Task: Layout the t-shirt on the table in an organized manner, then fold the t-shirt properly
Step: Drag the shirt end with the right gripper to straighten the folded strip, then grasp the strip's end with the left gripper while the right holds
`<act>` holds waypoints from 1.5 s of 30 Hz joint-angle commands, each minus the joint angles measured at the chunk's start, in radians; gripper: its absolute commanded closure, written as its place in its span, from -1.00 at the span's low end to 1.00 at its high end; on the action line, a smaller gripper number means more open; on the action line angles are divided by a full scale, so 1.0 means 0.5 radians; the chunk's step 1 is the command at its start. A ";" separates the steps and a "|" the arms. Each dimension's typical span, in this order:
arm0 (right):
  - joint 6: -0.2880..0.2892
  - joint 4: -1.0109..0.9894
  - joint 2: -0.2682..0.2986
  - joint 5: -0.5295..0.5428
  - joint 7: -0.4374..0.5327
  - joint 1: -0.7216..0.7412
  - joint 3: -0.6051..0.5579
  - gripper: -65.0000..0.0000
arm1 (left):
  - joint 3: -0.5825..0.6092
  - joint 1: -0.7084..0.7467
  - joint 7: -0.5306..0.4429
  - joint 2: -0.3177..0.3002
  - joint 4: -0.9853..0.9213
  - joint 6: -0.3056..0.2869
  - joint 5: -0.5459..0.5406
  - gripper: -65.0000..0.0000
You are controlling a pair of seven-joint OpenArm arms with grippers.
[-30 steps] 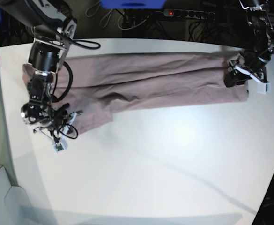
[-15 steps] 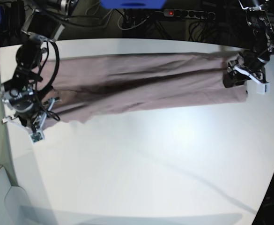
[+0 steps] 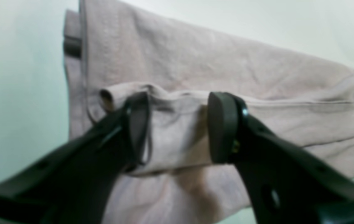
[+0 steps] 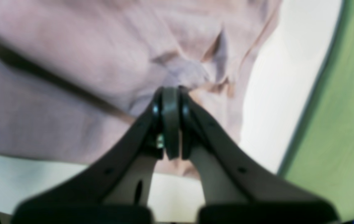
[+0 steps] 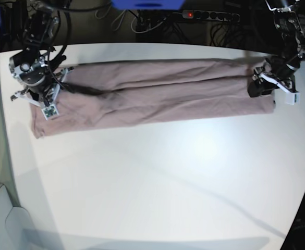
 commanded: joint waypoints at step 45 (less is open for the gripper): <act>-0.009 -0.347 0.053 0.007 0.138 0.061 0.067 1.00 | -0.228 0.096 0.109 -0.126 0.188 0.024 0.108 -0.55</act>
